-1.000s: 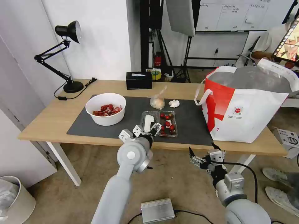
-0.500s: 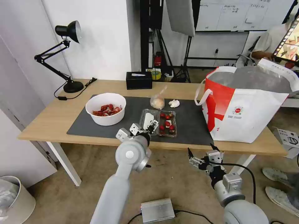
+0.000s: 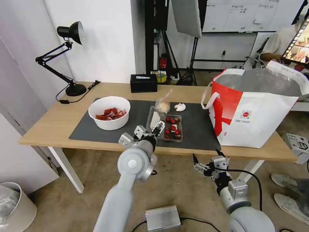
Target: Pick up the trash from the table and place it into the takeout bag.
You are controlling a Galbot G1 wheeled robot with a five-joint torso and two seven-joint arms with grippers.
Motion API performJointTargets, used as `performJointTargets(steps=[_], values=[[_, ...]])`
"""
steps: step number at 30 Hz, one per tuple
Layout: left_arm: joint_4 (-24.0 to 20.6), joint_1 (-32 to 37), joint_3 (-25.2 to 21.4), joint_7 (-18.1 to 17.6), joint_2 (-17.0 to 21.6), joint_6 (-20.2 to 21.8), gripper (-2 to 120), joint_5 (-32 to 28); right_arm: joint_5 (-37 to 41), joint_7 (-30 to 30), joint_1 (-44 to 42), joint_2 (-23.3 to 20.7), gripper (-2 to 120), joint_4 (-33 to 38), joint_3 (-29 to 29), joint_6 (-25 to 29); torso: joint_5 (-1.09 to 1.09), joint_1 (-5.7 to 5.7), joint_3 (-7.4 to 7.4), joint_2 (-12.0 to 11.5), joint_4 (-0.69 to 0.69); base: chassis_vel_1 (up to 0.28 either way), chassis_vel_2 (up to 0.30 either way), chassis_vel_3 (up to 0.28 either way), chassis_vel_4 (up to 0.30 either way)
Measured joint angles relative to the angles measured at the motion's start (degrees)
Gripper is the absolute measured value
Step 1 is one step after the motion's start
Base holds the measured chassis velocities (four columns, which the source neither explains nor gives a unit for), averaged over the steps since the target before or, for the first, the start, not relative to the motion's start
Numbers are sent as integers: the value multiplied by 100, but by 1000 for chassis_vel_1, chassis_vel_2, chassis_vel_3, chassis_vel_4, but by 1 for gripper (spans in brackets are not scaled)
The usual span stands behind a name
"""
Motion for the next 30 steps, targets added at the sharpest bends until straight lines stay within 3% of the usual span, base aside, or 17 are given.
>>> performJointTargets(steps=[9,30], values=[[-54,-19,151,305,2,-59,100,3,-17,0,-7,20,100,0,23,7,0,0,0,0,0,0,0,0,0],[-29,-119,434,391,56,113,100,228,-92,-5,-131,72,100,58,89,33,0,0,0,0,0,0,0,0,0]])
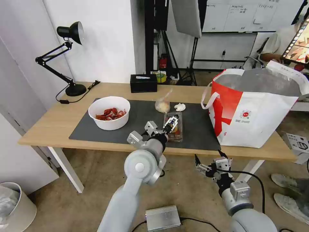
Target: Pick up the trash from the table and place it into the takeout bag.
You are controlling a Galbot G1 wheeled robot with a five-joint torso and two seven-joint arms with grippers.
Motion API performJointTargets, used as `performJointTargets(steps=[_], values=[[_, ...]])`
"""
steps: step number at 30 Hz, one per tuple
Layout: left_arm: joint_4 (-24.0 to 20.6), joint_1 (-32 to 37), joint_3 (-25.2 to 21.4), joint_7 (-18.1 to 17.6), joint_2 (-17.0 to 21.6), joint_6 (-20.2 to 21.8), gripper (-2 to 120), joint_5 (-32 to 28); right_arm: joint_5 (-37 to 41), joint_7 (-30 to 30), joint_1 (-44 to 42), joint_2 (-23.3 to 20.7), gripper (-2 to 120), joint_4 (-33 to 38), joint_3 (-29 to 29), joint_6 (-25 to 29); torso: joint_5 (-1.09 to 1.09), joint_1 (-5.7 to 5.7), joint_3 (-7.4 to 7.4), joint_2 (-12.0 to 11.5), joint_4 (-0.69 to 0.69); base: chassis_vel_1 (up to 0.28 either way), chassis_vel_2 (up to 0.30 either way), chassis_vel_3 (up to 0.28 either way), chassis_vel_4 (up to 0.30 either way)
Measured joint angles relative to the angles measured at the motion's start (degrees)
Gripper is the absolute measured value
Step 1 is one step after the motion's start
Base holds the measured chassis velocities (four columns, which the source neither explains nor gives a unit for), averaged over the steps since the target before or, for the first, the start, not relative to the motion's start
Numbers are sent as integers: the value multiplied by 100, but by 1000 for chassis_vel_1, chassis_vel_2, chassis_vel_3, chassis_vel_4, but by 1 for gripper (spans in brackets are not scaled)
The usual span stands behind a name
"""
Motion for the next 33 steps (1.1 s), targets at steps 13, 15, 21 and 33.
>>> performJointTargets(steps=[13,15,21,33], values=[[135,-188,250,634,547,381,82,1503,-31,-4,-19,35,100,8,-11,6,-1,0,0,0,0,0,0,0,0],[161,-218,277,817,623,382,77,1624,-32,-4,-19,36,100,8,-12,6,-1,0,0,0,0,0,0,0,0],[268,-333,485,1727,1083,456,52,2216,-32,-5,-28,12,100,13,16,18,-1,1,0,0,0,0,0,0,0],[646,-445,884,2752,1515,433,12,3217,470,-242,96,-13,100,58,70,250,0,1,0,0,0,0,0,0,0]])
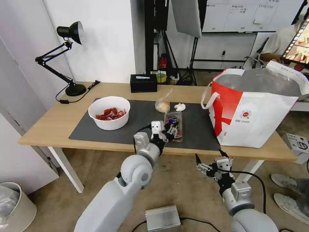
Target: Pick up the trash from the table and place it into the takeout bag.
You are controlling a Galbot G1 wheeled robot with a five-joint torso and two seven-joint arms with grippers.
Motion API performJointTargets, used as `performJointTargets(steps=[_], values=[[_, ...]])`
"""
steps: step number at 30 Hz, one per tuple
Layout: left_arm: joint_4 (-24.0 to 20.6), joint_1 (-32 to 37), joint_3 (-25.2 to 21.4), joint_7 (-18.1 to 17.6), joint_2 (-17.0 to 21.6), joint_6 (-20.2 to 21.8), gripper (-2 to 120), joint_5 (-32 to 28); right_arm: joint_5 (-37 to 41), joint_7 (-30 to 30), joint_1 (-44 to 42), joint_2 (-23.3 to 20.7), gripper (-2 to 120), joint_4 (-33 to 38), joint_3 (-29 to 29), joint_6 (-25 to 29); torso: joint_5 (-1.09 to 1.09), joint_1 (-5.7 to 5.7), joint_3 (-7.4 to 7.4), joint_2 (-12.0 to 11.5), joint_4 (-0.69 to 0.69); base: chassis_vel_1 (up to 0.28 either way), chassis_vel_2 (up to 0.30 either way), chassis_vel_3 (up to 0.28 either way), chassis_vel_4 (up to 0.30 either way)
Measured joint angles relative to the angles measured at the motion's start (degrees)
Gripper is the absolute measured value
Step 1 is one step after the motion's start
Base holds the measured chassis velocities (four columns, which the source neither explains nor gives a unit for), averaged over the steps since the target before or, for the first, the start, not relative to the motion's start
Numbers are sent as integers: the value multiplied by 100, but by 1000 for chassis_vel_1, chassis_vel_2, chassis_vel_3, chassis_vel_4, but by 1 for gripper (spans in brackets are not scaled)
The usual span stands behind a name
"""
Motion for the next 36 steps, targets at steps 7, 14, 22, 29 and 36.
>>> performJointTargets(steps=[7,14,22,29,36], values=[[218,-58,47,311,-82,46,0,279,939,-52,190,-100,100,46,117,85,1,0,0,0,-2,0,0,0,0],[421,-68,43,337,-31,96,0,388,2886,217,744,-315,100,79,312,22,1,0,0,0,0,0,0,0,0],[490,-64,19,295,45,96,0,457,6076,1222,1635,-469,100,45,401,-354,0,0,0,0,0,0,0,0,0],[484,-39,2,254,30,95,0,483,7308,1929,2226,-464,100,-320,342,-556,0,0,0,0,0,0,0,0,0],[528,-32,5,247,11,88,0,513,7307,2067,2585,-409,100,-756,199,-759,0,-1,0,0,0,0,0,0,0]])
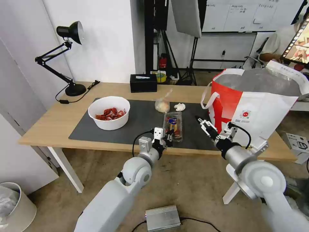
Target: Pick up the trash from the table and place it into the takeout bag.
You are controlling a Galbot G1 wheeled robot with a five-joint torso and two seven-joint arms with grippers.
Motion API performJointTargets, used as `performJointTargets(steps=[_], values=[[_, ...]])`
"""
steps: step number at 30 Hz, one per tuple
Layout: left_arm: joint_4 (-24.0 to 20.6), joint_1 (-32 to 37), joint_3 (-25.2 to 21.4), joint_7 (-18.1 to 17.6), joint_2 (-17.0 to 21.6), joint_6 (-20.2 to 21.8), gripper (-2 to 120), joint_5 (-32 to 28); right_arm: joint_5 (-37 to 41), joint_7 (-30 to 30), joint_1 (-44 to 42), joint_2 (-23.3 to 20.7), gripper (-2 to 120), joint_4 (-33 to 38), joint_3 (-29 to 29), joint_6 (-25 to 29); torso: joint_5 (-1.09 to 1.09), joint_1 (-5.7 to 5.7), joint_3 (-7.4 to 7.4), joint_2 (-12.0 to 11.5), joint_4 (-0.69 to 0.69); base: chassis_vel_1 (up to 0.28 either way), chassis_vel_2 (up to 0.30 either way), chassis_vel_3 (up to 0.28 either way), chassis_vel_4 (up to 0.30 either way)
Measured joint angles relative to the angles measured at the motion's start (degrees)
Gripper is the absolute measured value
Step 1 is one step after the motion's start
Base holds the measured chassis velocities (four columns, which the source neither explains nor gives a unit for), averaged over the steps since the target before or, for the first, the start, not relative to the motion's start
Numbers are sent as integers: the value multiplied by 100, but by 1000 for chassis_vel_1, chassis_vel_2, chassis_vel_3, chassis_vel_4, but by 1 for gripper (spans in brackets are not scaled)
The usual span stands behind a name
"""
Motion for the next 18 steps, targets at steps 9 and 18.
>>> performJointTargets(steps=[9,18], values=[[55,-57,23,-13,6,-8,0,15,-114,271,589,77,100,-488,-156,-225,0,0,0,0,0,0,0,0,0],[107,-31,27,-9,39,-9,0,179,-64,503,1031,138,100,-806,-310,-369,0,0,-1,0,1,0,0,0,0]])
